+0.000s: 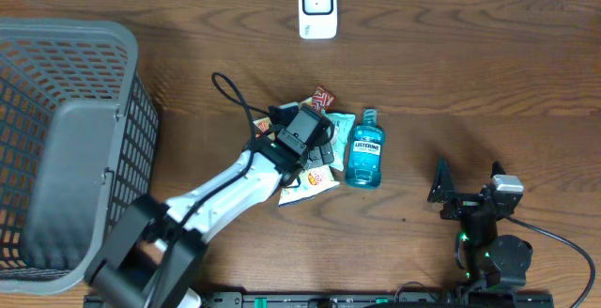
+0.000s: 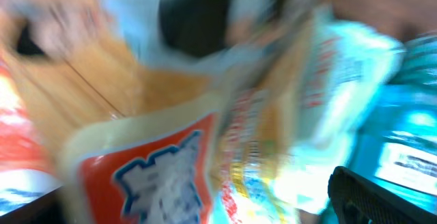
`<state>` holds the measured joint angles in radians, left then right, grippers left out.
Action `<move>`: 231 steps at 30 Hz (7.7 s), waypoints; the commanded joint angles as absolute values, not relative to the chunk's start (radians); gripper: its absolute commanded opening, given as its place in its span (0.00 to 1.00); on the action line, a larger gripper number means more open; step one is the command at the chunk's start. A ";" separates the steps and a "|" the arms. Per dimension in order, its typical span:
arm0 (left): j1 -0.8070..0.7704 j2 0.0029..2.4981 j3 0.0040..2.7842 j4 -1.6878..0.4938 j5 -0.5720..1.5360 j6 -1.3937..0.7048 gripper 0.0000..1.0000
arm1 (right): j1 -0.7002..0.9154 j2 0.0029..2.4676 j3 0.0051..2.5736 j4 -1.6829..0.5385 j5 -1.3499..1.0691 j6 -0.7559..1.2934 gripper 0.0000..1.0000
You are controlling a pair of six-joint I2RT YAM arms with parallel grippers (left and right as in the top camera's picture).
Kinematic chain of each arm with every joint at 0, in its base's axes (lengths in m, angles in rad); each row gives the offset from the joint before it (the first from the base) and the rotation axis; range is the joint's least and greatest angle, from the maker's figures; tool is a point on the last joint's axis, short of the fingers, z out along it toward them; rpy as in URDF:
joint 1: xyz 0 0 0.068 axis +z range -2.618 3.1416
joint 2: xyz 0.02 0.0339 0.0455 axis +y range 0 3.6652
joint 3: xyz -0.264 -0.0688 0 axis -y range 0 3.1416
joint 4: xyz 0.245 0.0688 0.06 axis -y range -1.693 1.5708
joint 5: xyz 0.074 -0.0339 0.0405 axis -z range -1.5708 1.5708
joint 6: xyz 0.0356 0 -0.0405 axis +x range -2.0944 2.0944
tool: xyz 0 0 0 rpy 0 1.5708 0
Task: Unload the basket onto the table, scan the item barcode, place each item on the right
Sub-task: 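Lift the snack bag out and drop it on the table centre, then withdraw the left gripper from the table to a low pose, then move the right gripper left and grasp the Listerine bottle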
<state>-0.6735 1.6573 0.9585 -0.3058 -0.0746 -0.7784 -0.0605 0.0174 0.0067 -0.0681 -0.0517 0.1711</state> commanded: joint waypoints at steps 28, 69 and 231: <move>-0.669 1.171 1.835 -0.423 -0.760 0.369 0.98 | -0.052 0.013 0.006 -0.072 -0.047 0.160 0.99; -0.648 0.722 1.563 -0.322 -0.812 0.362 0.98 | -0.052 0.014 0.006 -0.072 -0.047 0.160 0.99; -0.023 0.105 0.004 -0.059 0.115 -0.372 0.98 | 0.254 1.135 0.744 -0.509 -0.209 0.422 0.99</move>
<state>-0.0273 0.1028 0.0193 -0.0227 0.1200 -0.3481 0.2520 1.1191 0.7261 -0.5034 -0.2905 0.3847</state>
